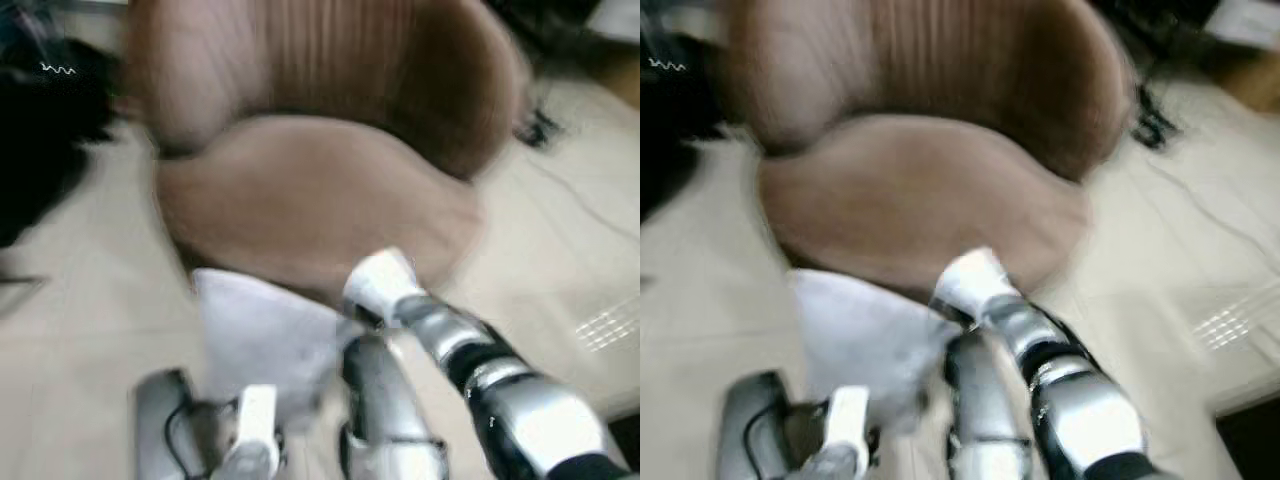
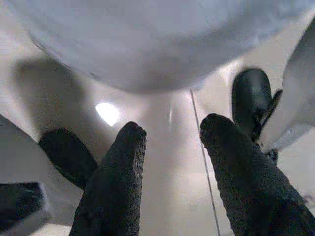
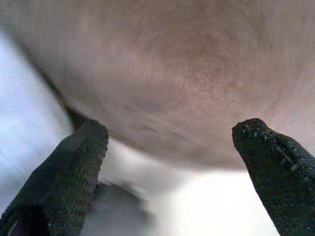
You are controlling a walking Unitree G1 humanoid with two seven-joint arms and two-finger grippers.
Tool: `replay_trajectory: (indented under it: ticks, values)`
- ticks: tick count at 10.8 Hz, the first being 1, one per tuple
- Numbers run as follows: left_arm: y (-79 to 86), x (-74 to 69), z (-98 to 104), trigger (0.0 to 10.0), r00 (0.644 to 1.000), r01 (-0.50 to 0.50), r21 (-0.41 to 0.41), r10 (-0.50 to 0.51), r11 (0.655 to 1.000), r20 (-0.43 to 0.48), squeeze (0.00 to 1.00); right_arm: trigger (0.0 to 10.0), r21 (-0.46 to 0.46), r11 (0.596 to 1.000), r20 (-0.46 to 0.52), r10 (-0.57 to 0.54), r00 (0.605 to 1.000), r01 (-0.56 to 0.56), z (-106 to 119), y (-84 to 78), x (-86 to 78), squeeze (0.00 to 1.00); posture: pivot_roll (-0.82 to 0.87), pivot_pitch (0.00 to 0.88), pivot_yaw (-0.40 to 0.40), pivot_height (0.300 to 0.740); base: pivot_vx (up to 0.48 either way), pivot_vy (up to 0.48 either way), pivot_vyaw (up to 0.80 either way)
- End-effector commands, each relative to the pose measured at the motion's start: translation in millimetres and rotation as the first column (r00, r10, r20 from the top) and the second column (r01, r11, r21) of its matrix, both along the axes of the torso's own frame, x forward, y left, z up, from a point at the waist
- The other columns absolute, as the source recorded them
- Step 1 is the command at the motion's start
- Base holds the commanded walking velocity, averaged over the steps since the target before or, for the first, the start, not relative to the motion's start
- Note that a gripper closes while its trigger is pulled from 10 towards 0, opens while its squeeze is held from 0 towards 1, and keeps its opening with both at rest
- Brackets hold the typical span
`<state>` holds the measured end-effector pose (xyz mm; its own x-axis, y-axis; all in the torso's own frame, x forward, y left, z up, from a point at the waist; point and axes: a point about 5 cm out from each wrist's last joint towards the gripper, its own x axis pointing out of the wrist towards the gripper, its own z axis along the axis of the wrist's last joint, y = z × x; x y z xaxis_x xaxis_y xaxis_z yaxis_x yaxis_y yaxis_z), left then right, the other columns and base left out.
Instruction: Move the pillow to the sofa from floor
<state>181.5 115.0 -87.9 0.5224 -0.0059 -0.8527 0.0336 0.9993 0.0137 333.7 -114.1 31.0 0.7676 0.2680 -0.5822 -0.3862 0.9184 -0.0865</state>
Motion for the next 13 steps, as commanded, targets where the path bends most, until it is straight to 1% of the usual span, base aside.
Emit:
replay_trajectory:
  ticks: [1,2,3,4,5,6,7,8,9,10,11,12,13]
  values:
    - [2.9,-6.3,-3,10.0,0.999,0.040,0.012,-0.040,0.999,-0.030,0.00,10.0,0.075,0.992,-0.065,-0.101,0.993,0.106,-9,-13.3,-6.3,0.00,-0.10,0.000,-0.141,0.463,0.000,0.000,0.00]
    - [5.2,-4.1,-3,10.0,0.998,0.051,0.014,-0.051,0.999,-0.029,0.00,10.0,0.089,0.987,-0.071,-0.128,0.989,0.135,-12,-15.4,-8.6,0.00,-0.09,0.000,-0.129,0.463,0.000,0.000,0.00]
    - [7.4,-2.3,-2,10.0,0.997,0.076,0.023,-0.076,0.997,-0.027,0.00,10.0,0.084,0.988,-0.089,-0.126,0.988,0.133,-19,-16.1,-15.7,0.00,-0.08,0.000,-0.116,0.463,0.000,0.000,0.00]
    - [9.2,-1.5,-2,10.0,0.996,0.086,0.030,-0.085,0.996,-0.028,0.00,10.0,-0.046,0.998,-0.090,0.036,0.995,-0.040,-31,-11.2,-27.3,0.00,-0.08,0.000,-0.102,0.463,0.000,0.000,0.00]
    - [11.3,-0.5,-1,10.0,0.996,0.090,0.034,-0.089,0.995,-0.029,0.00,10.0,-0.182,0.937,-0.147,0.276,0.950,-0.300,-48,-4.8,-48.5,0.00,-0.08,0.000,-0.080,0.463,0.000,0.000,0.00]
    - [12.3,0.4,-1,10.0,0.994,0.104,0.038,-0.103,0.994,-0.030,0.00,10.0,-0.191,0.907,-0.198,0.338,0.920,-0.374,-57,-6.4,-59.6,0.00,-0.08,0.000,-0.066,0.463,0.000,0.000,0.00]
    - [13.3,1.2,-1,10.0,0.993,0.118,0.042,-0.117,0.992,-0.030,0.00,10.0,-0.148,0.958,-0.215,0.211,0.954,-0.245,-59,-18.8,-59.9,0.00,-0.08,0.000,-0.067,0.463,0.000,0.000,0.00]
    - [14.5,1.5,-1,10.0,0.993,0.112,0.044,-0.111,0.993,-0.028,0.00,10.0,-0.088,0.995,-0.196,-0.062,0.979,0.045,-56,-33.6,-53.0,0.00,-0.08,0.000,-0.060,0.463,0.000,0.000,0.00]
    - [14.7,2.1,0,10.0,0.992,0.125,0.048,-0.123,0.991,-0.025,0.00,10.0,-0.078,0.992,-0.187,-0.110,0.976,0.097,-56,-35.7,-52.7,0.00,-0.08,0.000,-0.060,0.463,0.000,0.000,0.00]
    - [14.7,3.1,0,10.0,0.990,0.143,0.054,-0.142,0.988,-0.023,0.00,10.0,-0.103,0.991,-0.189,-0.102,0.977,0.083,-57,-35.3,-54.0,0.00,-0.09,0.000,-0.053,0.463,0.000,0.000,0.00]
    - [14.8,3.6,0,10.0,0.990,0.143,0.054,-0.142,0.988,-0.024,0.00,10.0,-0.132,0.990,-0.205,-0.069,0.976,0.043,-58,-33.9,-55.4,0.00,-0.09,0.000,-0.051,0.463,0.000,0.000,0.00]
    - [14.4,4.3,1,10.0,0.988,0.151,0.054,-0.149,0.987,-0.024,0.00,10.0,-0.144,0.989,-0.173,-0.040,0.984,0.015,-56,-31.7,-52.5,0.00,-0.09,0.000,-0.051,0.463,0.000,0.000,0.00]
    - [14.1,4.8,1,10.0,0.988,0.156,0.056,-0.155,0.986,-0.024,0.00,10.0,-0.156,0.988,-0.164,-0.032,0.986,0.006,-55,-30.9,-52.0,0.00,-0.09,0.000,-0.051,0.463,0.000,0.000,0.00]
